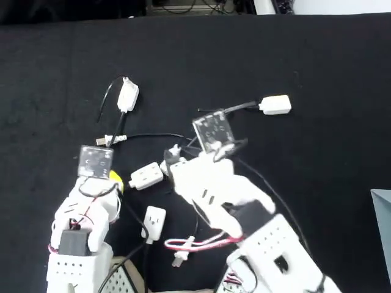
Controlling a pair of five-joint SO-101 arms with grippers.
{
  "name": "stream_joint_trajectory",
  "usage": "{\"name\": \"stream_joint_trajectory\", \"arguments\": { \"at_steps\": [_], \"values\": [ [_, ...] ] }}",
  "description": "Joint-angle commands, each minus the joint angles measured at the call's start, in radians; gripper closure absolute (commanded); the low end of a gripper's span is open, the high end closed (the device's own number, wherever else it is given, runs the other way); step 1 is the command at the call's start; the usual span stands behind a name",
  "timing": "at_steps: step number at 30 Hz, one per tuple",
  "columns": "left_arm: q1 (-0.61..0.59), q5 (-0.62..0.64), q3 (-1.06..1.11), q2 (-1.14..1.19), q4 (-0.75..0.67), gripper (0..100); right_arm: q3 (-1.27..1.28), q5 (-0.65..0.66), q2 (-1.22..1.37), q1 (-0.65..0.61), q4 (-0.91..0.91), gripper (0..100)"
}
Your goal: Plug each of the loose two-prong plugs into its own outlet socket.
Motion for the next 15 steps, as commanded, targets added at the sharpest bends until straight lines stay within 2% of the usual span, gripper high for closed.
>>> {"name": "stream_joint_trajectory", "arguments": {
  "at_steps": [1, 8, 11, 15],
  "values": [
    [0.021, -0.146, 0.007, -0.002, 0.032, 86, -0.039, 0.026, -0.093, 0.043, 0.055, 98.5],
    [0.018, -0.304, -0.239, 0.002, 0.219, 83, -0.039, 0.028, -0.097, 0.103, 0.066, 98.5],
    [0.021, -0.368, -0.303, 0.028, 0.245, 83, -0.039, 0.028, -0.097, 0.103, 0.066, 98.5],
    [0.024, -0.394, -0.361, 0.195, 0.239, 83, -0.038, 0.028, -0.097, 0.104, 0.066, 98.5]
  ]
}}
